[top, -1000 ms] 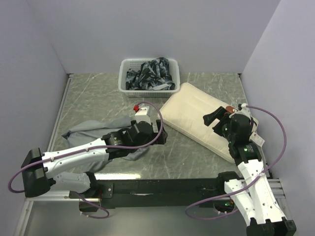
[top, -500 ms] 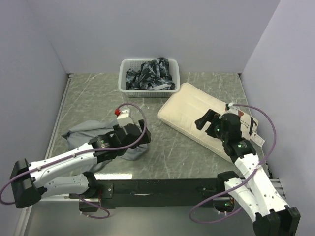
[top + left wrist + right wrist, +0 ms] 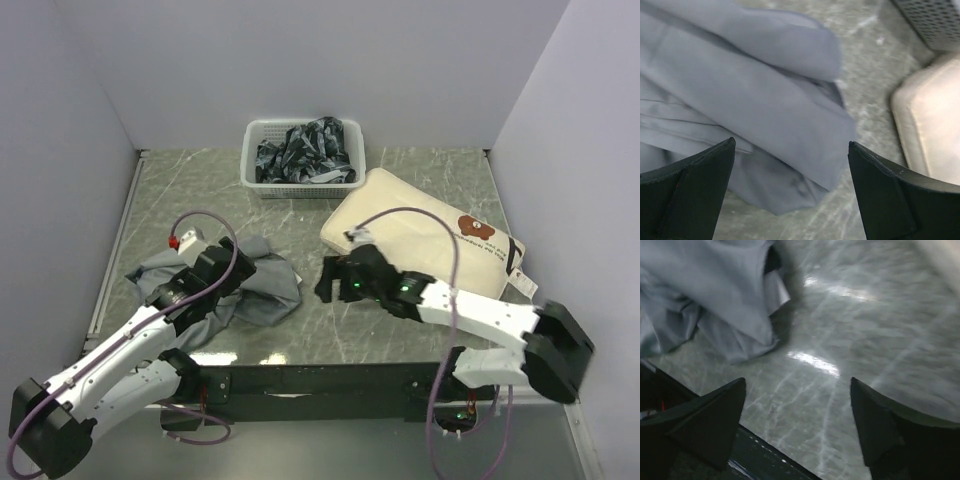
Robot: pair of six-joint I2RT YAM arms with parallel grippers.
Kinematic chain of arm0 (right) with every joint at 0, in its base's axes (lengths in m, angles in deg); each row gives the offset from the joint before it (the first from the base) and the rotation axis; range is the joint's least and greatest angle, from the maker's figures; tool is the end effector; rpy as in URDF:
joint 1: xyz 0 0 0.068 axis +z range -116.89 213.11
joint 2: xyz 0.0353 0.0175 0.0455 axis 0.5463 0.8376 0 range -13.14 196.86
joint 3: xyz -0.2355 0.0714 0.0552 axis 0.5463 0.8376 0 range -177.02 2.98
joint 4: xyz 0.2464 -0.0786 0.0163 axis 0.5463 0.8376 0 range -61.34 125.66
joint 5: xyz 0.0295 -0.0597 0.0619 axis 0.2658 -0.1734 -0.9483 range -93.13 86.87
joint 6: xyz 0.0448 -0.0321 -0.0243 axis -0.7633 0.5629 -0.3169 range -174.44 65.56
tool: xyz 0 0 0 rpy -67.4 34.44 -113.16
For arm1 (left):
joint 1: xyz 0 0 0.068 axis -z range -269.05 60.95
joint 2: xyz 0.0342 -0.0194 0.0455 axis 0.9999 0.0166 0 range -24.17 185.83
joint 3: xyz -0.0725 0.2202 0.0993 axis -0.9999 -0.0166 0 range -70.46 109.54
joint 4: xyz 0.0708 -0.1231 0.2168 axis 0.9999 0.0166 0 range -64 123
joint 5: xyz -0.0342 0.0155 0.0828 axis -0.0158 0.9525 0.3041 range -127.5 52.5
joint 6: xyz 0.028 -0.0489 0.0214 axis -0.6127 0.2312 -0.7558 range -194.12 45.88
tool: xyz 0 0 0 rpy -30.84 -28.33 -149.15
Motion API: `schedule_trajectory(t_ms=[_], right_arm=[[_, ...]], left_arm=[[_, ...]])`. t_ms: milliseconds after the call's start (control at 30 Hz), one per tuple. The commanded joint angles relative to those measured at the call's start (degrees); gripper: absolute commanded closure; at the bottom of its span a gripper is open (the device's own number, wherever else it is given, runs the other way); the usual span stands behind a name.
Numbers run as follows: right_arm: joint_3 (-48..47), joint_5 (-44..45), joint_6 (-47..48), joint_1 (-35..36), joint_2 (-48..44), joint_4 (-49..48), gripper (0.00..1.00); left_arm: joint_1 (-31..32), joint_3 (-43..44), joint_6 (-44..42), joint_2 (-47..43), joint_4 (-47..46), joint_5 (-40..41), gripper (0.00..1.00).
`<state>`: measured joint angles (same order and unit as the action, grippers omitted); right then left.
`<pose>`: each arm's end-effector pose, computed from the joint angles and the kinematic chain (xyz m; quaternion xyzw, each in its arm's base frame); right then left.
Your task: Put the pillow into the pillowcase
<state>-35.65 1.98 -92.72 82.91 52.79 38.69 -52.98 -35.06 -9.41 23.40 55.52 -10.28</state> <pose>0.1698 0.1947 0.2053 -0.0702 0.8928 0.2794 0.3464 0.1662 -0.0960 0.2244 -0.3126 0.8354 -0.1695 0.4190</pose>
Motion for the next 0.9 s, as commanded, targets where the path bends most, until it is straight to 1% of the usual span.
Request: schedule_trajectory(t_ms=[0,33,67,167,233,267,300,367,433,467,533,567,600,633,667,733,800,867], right_arm=[[-8.7,1.9,-0.3,8.2,11.3,-9.5,0.17],[-11.3,1.8,-0.2,9.2,15.7,-9.8,0.2],[-12.4,1.3,-0.5,9.9,17.7,-9.9,0.26],[-16.4,-0.1,-1.6,11.7,25.3,-11.5,0.3],[-19.2,-0.1,-2.2,12.2,30.4,-10.6,0.33],[-20.3,0.5,-3.0,12.2,31.9,-9.6,0.38],[-21.9,2.2,-3.0,12.2,33.1,-6.9,0.42],[-22.2,5.5,-3.2,11.8,34.5,-5.0,0.48],[-21.2,6.7,-3.0,10.4,33.7,-4.0,0.54],[-20.7,6.4,-2.5,8.8,33.1,-3.9,0.65],[-19.0,6.7,-2.0,6.9,30.9,-3.8,0.77],[-18.5,6.8,-1.5,4.8,29.9,-3.4,0.91],[-17.0,6.7,-1.4,3.6,28.7,-3.4,0.96],[-16.4,6.3,-1.1,2.4,26.2,-3.3,0.99],[-15.8,6.2,-0.7,1.1,24.7,-2.9,1.0],[-14.3,6.9,0.3,-1.1,19.9,-2.2,1.0],[-14.1,10.2,1.3,-2.1,17.5,0.6,1.0],[-13.7,11.0,1.5,-4.7,14.5,2.2,1.0]], left_arm=[[-5.0,-2.6,1.0,1.3,-4.1,-6.0,0.01],[-6.0,-2.8,0.7,2.2,-4.8,-6.9,0.01],[-7.3,-2.9,0.3,2.5,-5.1,-7.5,0.01],[-9.4,-2.2,-0.7,3.8,-6.1,-9.6,0.01],[-9.9,-1.7,-1.0,3.8,-6.0,-9.6,0.01],[-10.1,-1.2,-1.0,3.8,-5.8,-9.6,0.01],[-10.1,-0.9,-1.1,3.8,-5.6,-9.5,0.01],[-10.2,-0.4,-1.3,3.8,-4.9,-8.3,0.01],[-10.5,-0.2,-1.2,4.3,-4.4,-7.5,0.01],[-10.5,-0.2,-1.0,4.5,-4.4,-7.4,0.01],[-10.6,-0.2,-0.6,5.2,-4.8,-7.3,0.01],[-10.6,-0.2,-0.6,5.5,-5.2,-7.8,0.01],[-10.6,-0.2,-0.8,5.7,-5.3,-8.1,0.01],[-10.6,-0.1,-1.2,6.0,-5.5,-8.2,0.01],[-10.6,-0.1,-1.5,5.9,-5.8,-8.8,0.01],[-10.6,-0.3,-2.7,5.3,-6.6,-9.3,0.01],[-10.6,-0.7,-2.8,4.6,-6.5,-8.9,0.01],[-10.6,-0.8,-3.1,3.9,-6.2,-8.5,0.01]])
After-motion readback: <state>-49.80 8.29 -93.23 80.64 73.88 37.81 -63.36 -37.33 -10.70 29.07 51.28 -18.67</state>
